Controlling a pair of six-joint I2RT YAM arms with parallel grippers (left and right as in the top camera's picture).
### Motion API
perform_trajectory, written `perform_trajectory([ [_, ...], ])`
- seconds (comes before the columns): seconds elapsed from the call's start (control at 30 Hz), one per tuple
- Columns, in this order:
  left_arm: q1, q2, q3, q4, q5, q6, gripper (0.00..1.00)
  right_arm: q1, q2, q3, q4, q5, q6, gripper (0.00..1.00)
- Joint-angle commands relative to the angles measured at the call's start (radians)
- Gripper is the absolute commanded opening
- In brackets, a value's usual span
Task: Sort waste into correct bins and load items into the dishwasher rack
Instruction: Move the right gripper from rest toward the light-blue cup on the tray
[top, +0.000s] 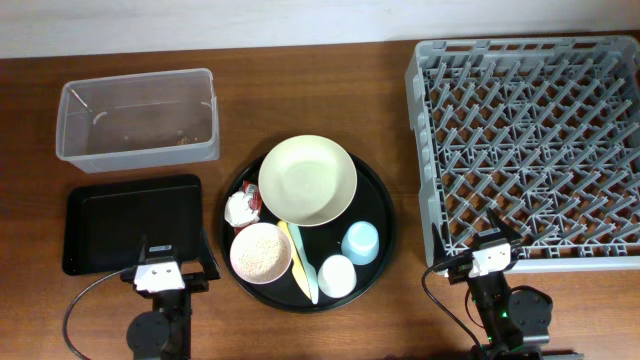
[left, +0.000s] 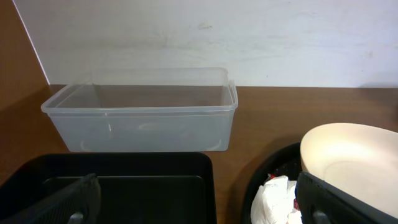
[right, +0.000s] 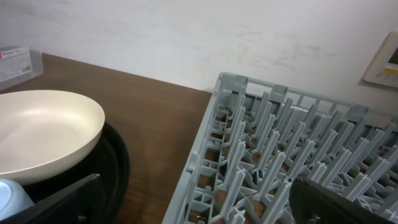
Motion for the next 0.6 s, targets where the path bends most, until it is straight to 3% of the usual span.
perform_trajectory([
  [0.0,-0.002,-0.003,0.000,-0.009,0.011,0.008,0.99,0.005,-0.006,-0.009,0.000,0.005,0.007,0.98],
  [0.4,-0.002,-0.003,0.000,-0.009,0.011,0.008,0.99,0.005,-0.006,-0.009,0.006,-0.007,0.008,0.98],
  [0.57,-0.002,-0.003,0.000,-0.009,0.011,0.008,0.99,0.006,-0.006,-0.009,0.077,-0.221,0.008,0.98],
])
